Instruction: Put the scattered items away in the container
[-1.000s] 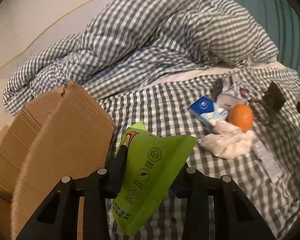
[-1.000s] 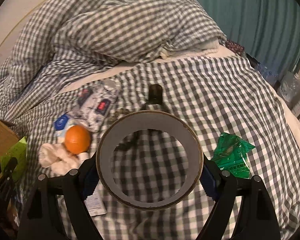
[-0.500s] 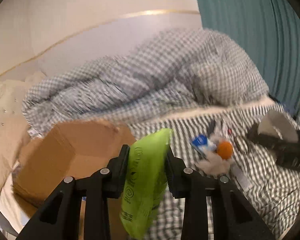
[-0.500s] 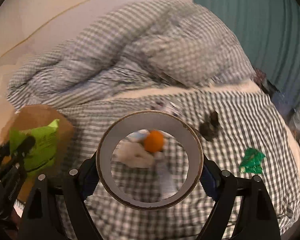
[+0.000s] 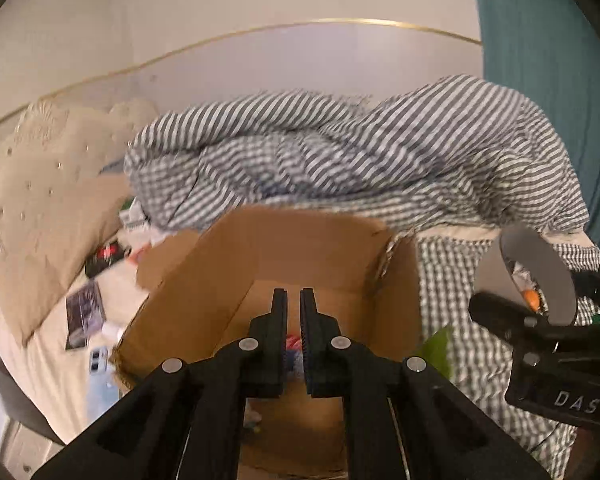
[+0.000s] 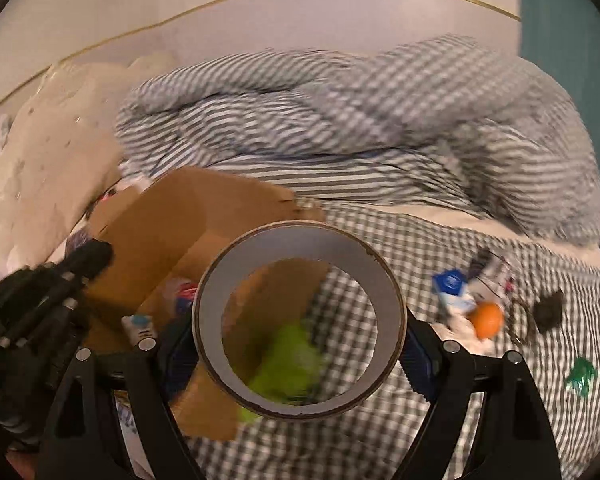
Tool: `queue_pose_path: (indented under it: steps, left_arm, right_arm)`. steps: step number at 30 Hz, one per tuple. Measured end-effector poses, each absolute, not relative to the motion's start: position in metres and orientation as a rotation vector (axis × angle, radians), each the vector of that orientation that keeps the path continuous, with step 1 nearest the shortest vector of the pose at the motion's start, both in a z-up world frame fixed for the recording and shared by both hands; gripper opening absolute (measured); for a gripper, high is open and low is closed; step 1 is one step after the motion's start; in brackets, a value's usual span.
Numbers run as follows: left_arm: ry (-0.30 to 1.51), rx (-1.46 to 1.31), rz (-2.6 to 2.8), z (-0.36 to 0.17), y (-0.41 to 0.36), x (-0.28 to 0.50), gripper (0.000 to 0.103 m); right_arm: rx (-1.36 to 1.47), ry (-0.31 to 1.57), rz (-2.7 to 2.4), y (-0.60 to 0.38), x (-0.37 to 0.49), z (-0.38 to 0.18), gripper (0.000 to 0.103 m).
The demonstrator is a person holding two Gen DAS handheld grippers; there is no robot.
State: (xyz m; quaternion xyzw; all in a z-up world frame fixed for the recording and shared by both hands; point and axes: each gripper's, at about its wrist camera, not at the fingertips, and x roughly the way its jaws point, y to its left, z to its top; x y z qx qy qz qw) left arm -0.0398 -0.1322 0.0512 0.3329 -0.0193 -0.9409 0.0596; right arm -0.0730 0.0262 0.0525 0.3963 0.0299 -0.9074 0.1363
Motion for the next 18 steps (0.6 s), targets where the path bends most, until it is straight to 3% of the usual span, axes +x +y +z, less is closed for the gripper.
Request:
queue_pose_path:
  steps: [5,7,8,9,11,13,18]
  left_arm:
    - [0.011,1.064,-2.807,0.033,-0.158,-0.044,0.007]
    - [0.037,1.082,-2.787,0.027,-0.165,-0.048,0.011]
    - [0.053,1.097,-2.778,0.024,-0.168,-0.049,0.025]
    - [0.064,1.115,-2.758,0.021,-0.171,-0.051,0.032]
    - [0.069,1.127,-2.662,0.016,-0.179,-0.056,0.069]
    - [0.132,1.139,-2.643,0.012,-0.189,-0.056,0.084]
    - [0.149,1.133,-2.665,0.008,-0.187,-0.054,0.091]
  right_arm:
    - [1.162,0.17,-2.598,-0.009,-0.08,0.048,0.083]
    - [1.173,0.198,-2.58,-0.02,-0.085,0.045,0.083]
    - [1.176,0.214,-2.57,-0.027,-0.088,0.043,0.083]
    - [1.179,0.243,-2.548,-0.035,-0.094,0.04,0.084]
    - [1.196,0.326,-2.57,-0.045,-0.102,0.034,0.088]
    - [1.251,0.389,-2.623,-0.047,-0.114,0.028,0.093]
    - [1.273,0.27,-2.59,-0.029,-0.12,0.029,0.093]
